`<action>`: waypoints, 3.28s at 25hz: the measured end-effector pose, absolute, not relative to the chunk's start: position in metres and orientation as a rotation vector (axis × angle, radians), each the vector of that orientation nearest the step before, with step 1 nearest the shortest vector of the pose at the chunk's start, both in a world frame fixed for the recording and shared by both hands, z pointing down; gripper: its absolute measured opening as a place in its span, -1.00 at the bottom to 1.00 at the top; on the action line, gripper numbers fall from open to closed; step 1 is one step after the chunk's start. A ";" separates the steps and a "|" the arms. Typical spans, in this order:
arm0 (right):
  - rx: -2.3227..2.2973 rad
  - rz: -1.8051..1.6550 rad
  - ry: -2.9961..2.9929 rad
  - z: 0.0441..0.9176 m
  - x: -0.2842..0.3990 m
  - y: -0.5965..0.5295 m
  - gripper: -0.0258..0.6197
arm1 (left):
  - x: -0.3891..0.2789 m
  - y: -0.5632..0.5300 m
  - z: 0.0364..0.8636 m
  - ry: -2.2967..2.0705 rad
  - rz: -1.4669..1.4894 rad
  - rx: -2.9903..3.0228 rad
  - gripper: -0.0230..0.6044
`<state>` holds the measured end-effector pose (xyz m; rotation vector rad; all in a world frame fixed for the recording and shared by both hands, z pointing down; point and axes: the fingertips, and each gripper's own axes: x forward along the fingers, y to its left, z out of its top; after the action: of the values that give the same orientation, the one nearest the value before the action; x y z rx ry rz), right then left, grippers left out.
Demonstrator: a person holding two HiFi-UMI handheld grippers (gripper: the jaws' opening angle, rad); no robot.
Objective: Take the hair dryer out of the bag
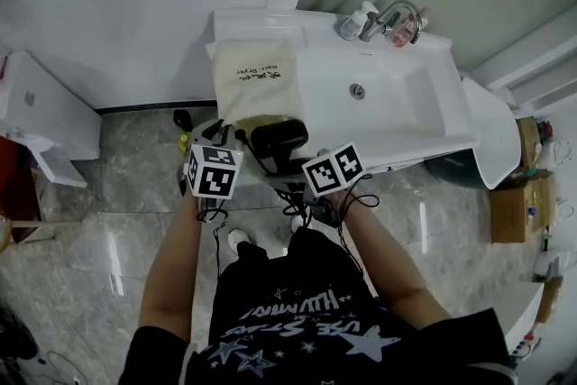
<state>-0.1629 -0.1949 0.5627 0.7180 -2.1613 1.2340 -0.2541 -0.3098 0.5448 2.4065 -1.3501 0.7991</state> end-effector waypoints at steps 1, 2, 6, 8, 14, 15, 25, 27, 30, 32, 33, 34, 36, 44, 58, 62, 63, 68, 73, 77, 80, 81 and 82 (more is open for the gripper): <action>0.704 1.232 -2.169 0.563 -0.161 -0.192 -0.13 | -0.254 -0.309 0.545 -1.364 0.806 2.394 -0.70; 0.689 1.229 -2.177 0.563 -0.158 -0.190 -0.13 | -0.253 -0.309 0.546 -1.379 0.814 2.380 -0.70; 0.616 1.227 -2.215 0.559 -0.148 -0.183 -0.13 | -0.249 -0.309 0.548 -1.450 0.863 2.313 -0.70; 0.573 1.223 -2.236 0.555 -0.142 -0.179 -0.13 | -0.248 -0.309 0.549 -1.484 0.878 2.278 -0.70; 0.475 1.217 -2.310 0.537 -0.123 -0.175 -0.14 | -0.242 -0.302 0.553 -1.527 0.888 2.206 -0.63; 0.467 1.212 -2.320 0.534 -0.118 -0.175 -0.14 | -0.239 -0.300 0.554 -1.527 0.888 2.199 -0.58; 0.416 1.146 -2.392 0.512 -0.081 -0.170 -0.14 | -0.219 -0.282 0.555 -1.596 0.897 2.126 -0.22; 0.408 1.146 -2.409 0.508 -0.072 -0.169 -0.14 | -0.219 -0.279 0.552 -1.635 0.886 2.109 -0.17; 0.417 1.160 -2.438 0.500 -0.057 -0.171 -0.14 | -0.219 -0.272 0.543 -1.724 0.852 2.085 -0.13; 0.427 1.162 -2.463 0.494 -0.046 -0.173 -0.14 | -0.219 -0.265 0.532 -1.800 0.811 2.069 -0.13; 0.434 1.154 -2.475 0.491 -0.040 -0.174 -0.14 | -0.219 -0.260 0.526 -1.835 0.786 2.057 -0.13; 0.441 1.144 -2.485 0.489 -0.035 -0.176 -0.14 | -0.217 -0.253 0.519 -1.867 0.759 2.044 -0.13; 0.451 1.132 -2.503 0.484 -0.023 -0.179 -0.14 | -0.212 -0.239 0.504 -1.918 0.702 2.020 -0.13; 0.440 1.131 -2.576 0.470 0.017 -0.186 -0.14 | -0.169 -0.182 0.475 -2.009 0.478 1.968 -0.14; 0.413 1.135 -2.652 0.459 0.037 -0.185 -0.13 | -0.125 -0.123 0.470 -2.075 0.375 1.905 -0.67; 0.433 1.150 -2.653 0.460 0.034 -0.183 -0.13 | -0.123 -0.107 0.478 -2.060 0.368 1.877 -0.67; 0.433 1.153 -2.653 0.460 0.033 -0.181 -0.13 | -0.123 -0.102 0.479 -2.058 0.364 1.869 -0.67; 0.406 1.155 -2.651 0.454 0.031 -0.176 -0.13 | -0.116 -0.086 0.477 -2.038 0.365 1.845 -0.70; 0.371 1.074 -2.656 0.450 0.012 -0.099 -0.13 | -0.123 -0.005 0.474 -2.052 0.314 1.866 -0.82; 0.325 1.051 -2.660 0.447 0.011 -0.051 -0.13 | -0.119 0.041 0.471 -2.064 0.289 1.860 -0.84; 0.302 1.038 -2.661 0.446 0.012 -0.017 -0.13 | -0.114 0.074 0.471 -2.069 0.279 1.850 -0.84; 0.295 1.037 -2.661 0.445 0.013 -0.005 -0.13 | -0.113 0.085 0.471 -2.070 0.277 1.845 -0.84; 0.289 1.038 -2.662 0.444 0.013 0.006 -0.13 | -0.112 0.096 0.472 -2.071 0.272 1.839 -0.84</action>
<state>0.0130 0.0056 0.4444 0.2889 -2.6624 1.0378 -0.1116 0.0960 0.4718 1.8395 -2.0710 0.2721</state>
